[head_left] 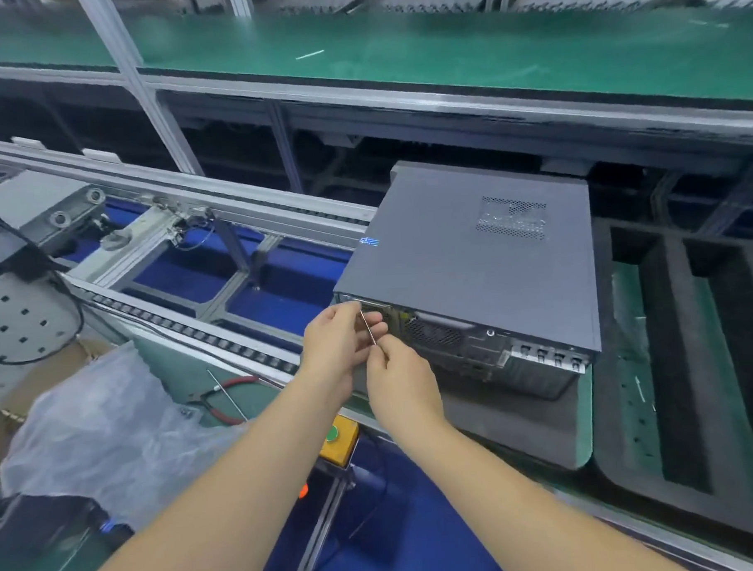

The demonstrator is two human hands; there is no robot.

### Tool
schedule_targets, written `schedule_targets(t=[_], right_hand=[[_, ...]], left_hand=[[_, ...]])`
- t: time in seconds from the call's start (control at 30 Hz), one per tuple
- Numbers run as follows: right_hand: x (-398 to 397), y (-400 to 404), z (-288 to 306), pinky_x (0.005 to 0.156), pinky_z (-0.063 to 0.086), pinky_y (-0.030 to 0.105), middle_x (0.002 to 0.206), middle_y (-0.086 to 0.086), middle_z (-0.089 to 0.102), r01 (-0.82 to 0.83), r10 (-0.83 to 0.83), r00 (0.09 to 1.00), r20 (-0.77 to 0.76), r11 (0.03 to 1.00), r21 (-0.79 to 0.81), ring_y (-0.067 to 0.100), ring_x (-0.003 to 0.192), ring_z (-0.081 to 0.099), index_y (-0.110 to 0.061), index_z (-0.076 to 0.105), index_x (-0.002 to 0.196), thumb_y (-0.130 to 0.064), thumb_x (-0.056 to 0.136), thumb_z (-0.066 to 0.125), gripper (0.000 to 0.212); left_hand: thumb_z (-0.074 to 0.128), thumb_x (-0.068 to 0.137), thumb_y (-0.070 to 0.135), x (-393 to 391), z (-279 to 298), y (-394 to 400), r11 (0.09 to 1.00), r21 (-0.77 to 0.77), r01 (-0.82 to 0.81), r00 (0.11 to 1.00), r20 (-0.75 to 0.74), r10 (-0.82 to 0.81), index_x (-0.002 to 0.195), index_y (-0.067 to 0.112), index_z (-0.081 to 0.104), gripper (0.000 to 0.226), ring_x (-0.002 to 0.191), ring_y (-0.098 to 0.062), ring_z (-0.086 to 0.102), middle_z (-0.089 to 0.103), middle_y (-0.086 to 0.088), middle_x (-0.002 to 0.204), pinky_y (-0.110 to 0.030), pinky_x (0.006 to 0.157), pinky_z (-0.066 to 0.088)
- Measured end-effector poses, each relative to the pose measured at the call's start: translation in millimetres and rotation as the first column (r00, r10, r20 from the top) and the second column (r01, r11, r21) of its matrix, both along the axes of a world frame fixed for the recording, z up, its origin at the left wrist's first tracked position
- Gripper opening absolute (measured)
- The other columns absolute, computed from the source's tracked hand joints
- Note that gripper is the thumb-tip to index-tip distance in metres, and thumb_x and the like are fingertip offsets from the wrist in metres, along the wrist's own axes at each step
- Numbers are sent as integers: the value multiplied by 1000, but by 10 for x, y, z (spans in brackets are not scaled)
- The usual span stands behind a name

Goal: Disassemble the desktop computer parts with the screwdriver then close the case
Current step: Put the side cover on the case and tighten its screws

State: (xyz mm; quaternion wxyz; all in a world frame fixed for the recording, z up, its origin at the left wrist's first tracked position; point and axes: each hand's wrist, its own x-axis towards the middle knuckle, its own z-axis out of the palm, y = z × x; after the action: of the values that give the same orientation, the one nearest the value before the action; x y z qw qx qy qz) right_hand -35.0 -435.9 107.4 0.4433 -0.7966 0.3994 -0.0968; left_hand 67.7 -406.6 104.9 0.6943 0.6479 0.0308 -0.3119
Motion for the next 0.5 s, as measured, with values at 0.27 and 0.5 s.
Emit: schedule_targets(t=[0.27,0.5], right_hand=[[84,203,-266,77,60,48,102,1,68,138,-135,990,-27,980,143,30,93,66,-23,61,112,-29,107,33,29],[205,291,-248,67,49,39,94,0,68,299,-298,954,-14,952,61,28,85,62,-22,58,97,-26,106,35,25]], left_hand=[[68,94,18,-39,-373,-52,995,-87,40,961,-270,-62,103,6,72,16,73,-13,74,79,-7,90,-26,62,58],[64,100,20,51,-333,-105,963,-207,172,912,-336,-235,111,6,70,19,73,-14,71,76,-7,93,-26,73,60]])
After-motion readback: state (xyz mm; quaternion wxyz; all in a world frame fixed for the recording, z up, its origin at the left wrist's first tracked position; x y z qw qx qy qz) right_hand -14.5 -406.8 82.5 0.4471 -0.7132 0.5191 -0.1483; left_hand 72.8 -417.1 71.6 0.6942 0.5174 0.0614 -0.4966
